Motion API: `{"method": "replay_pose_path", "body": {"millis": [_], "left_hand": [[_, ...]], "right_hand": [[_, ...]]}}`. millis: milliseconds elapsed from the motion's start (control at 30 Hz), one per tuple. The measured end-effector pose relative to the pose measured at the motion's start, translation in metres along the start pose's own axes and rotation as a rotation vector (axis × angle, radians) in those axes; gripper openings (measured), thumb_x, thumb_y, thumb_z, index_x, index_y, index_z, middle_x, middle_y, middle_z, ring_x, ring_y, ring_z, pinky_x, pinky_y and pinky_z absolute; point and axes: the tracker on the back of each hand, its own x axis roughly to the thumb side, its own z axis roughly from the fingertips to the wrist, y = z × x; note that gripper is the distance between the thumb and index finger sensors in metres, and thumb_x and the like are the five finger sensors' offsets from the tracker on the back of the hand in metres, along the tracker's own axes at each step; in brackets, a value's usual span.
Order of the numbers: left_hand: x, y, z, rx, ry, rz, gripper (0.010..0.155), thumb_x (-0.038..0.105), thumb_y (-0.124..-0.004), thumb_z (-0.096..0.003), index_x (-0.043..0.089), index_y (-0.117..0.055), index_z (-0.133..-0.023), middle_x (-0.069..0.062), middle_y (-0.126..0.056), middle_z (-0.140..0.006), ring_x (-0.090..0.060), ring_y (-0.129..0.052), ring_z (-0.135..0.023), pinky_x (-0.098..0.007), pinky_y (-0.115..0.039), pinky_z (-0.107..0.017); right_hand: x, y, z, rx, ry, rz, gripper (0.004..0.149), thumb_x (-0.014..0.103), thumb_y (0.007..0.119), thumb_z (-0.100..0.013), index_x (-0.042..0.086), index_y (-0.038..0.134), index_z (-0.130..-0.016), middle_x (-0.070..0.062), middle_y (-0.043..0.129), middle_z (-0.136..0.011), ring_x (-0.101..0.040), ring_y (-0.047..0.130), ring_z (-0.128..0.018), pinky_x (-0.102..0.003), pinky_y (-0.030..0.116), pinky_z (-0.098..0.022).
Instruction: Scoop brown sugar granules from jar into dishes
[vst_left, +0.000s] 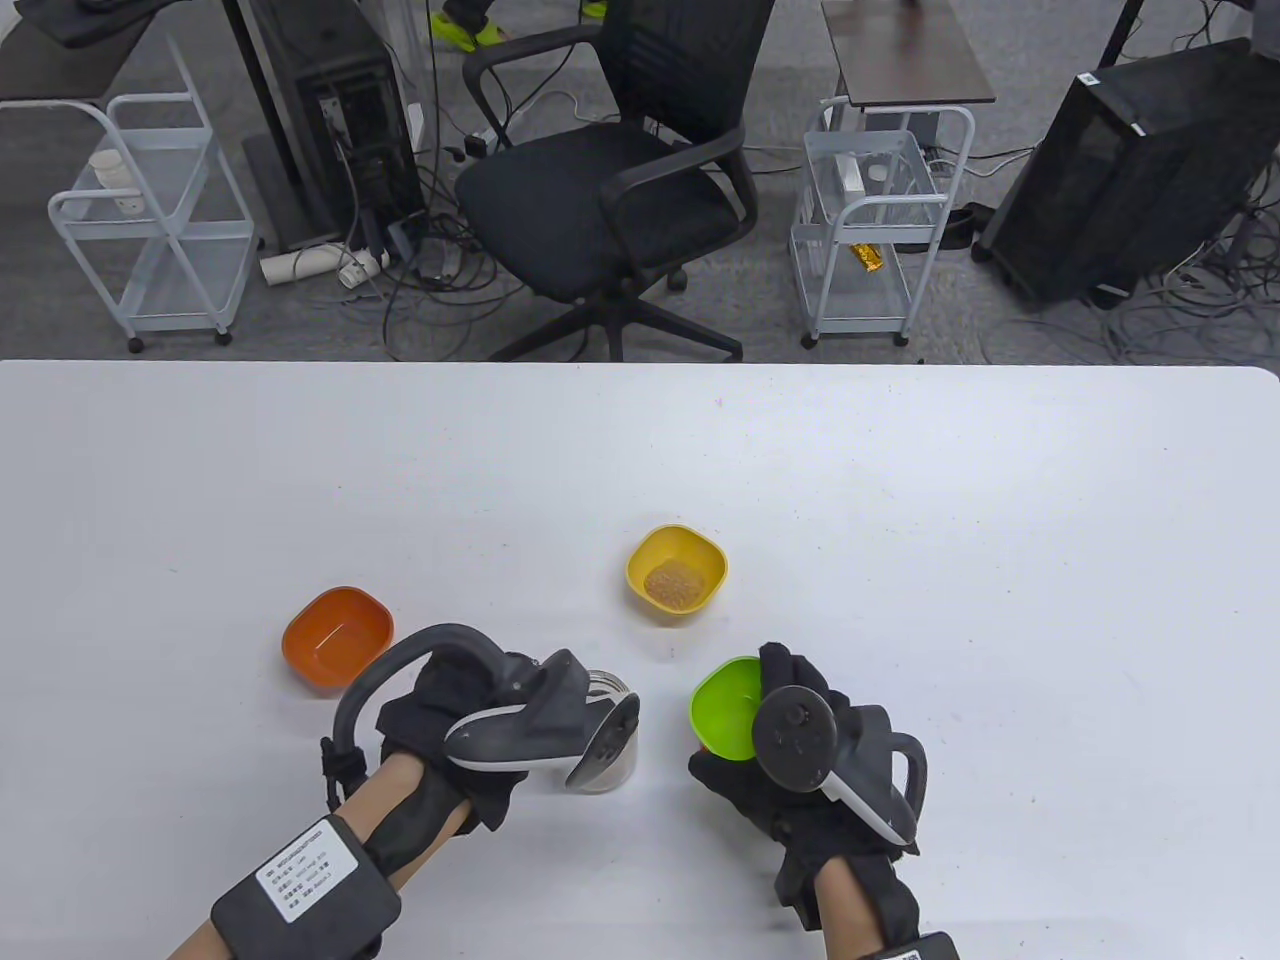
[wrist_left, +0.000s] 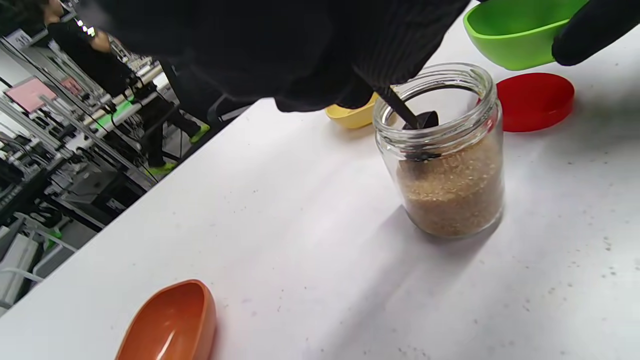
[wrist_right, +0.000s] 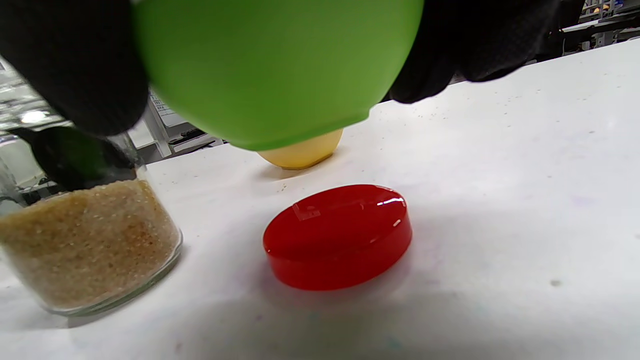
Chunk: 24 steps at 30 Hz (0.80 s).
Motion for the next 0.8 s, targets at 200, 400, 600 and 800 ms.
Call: {"method": "replay_pose_path", "body": {"millis": [200,400,600,800], "left_hand": [[-0.011,-0.001,-0.009,-0.080,-0.038,0.108,0.043,0.040,-0.080,-0.0617,0.020,-0.084,-0.099,0.000,-0.102,-0.068,-0.013,-0.102,-0.030,-0.038,-0.091,-0.033],[-0.031,-0.007,-0.018,-0.151,-0.079,0.272,0.043,0.040,-0.080,-0.0614,0.019,-0.086,-0.098,0.001,-0.103,-0.066,-0.011,-0.103,-0.028,-0.036,-0.093,-0.031],[-0.050,-0.020,-0.027,-0.200,-0.144,0.478,0.043,0.040,-0.080,-0.0611,0.017,-0.087,-0.097,0.002,-0.104,-0.064,-0.009,-0.103,-0.026,-0.035,-0.093,-0.029],[-0.072,-0.039,-0.031,-0.240,-0.204,0.700,0.044,0.040,-0.080,-0.0604,0.014,-0.089,-0.095,0.002,-0.105,-0.061,-0.008,-0.103,-0.023,-0.034,-0.094,-0.026]], "right_hand": [[-0.001,0.000,0.000,0.001,0.005,-0.004,0.113,0.069,0.085,-0.041,-0.003,0.037,-0.113,-0.030,0.053,-0.117,-0.052,0.076,-0.090,-0.067,0.065,-0.070],[-0.002,0.000,0.000,0.004,0.008,-0.007,0.113,0.069,0.085,-0.041,-0.002,0.037,-0.113,-0.030,0.053,-0.117,-0.052,0.076,-0.090,-0.067,0.065,-0.070],[-0.003,0.000,0.000,0.010,0.009,-0.009,0.113,0.069,0.085,-0.041,-0.003,0.037,-0.113,-0.030,0.053,-0.117,-0.052,0.076,-0.090,-0.067,0.065,-0.070],[-0.003,-0.001,0.000,0.012,0.009,-0.009,0.112,0.069,0.085,-0.041,-0.003,0.037,-0.113,-0.031,0.053,-0.117,-0.053,0.076,-0.090,-0.067,0.065,-0.070]]}}
